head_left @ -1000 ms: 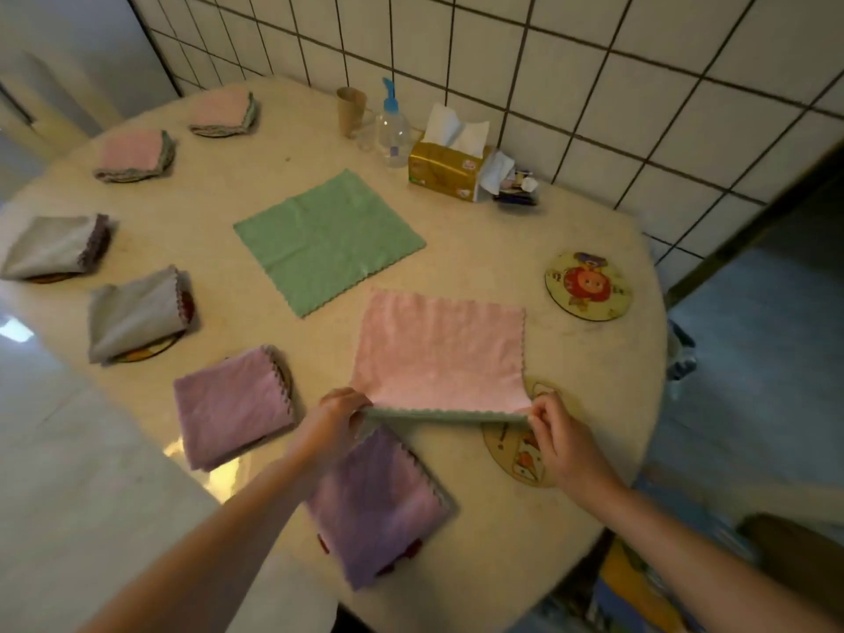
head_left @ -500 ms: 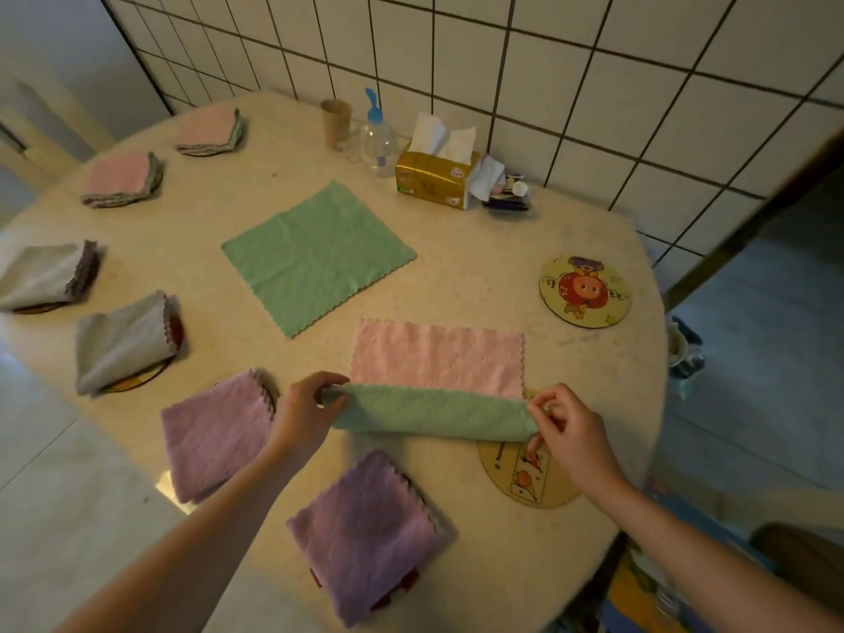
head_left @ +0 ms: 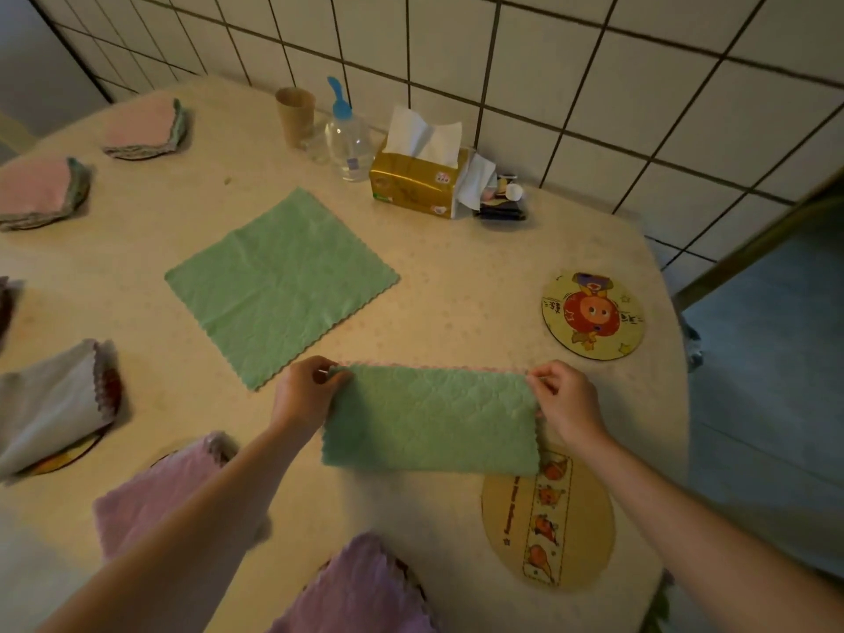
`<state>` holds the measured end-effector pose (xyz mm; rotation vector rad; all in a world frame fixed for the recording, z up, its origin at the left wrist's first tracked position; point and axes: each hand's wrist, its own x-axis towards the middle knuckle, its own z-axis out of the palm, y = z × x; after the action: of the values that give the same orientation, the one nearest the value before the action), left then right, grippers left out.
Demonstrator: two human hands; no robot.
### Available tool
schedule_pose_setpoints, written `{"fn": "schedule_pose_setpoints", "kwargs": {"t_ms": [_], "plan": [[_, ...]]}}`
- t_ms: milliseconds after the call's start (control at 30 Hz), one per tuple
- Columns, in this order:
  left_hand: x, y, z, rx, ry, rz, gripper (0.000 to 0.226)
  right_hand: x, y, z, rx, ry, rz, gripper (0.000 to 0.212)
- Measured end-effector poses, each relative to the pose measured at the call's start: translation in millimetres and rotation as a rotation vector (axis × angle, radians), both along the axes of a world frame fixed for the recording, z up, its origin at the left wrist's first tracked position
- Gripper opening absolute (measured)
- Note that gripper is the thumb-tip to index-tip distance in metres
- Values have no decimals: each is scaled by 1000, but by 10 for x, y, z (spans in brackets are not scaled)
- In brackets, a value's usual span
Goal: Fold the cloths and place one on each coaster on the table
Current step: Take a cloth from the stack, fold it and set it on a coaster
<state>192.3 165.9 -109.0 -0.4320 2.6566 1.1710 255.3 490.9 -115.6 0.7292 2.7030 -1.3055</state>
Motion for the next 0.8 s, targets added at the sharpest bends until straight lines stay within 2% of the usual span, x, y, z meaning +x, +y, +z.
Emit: {"fn": "schedule_pose_setpoints", "kwargs": {"t_ms": [200, 400, 500, 567, 633, 667, 733, 800], "plan": [[-194, -23, -177, -58, -38, -46, 16, -192, 31, -158, 88, -101, 55, 8], [-210, 15, -196, -136, -25, -54, 18, -254, 67, -192, 75, -126, 60, 12], [-41, 64, -110, -221, 142, -27, 21, -212, 19, -96, 37, -74, -1, 15], [158, 152, -70, -255, 380, -184, 21, -93, -30, 10, 122, 20, -3, 15], [419, 285, -61, -233, 544, -487, 25, 104, -85, 102, 281, 128, 118, 11], [559, 353, -88, -214, 555, -645, 28, 217, -132, 134, 329, 145, 249, 10], [821, 459, -187, -225, 442, -883, 42, 459, -236, 110, 367, 112, 576, 20], [1015, 488, -293, -309, 317, -970, 59, 666, -283, 17, 454, 112, 839, 36]]}}
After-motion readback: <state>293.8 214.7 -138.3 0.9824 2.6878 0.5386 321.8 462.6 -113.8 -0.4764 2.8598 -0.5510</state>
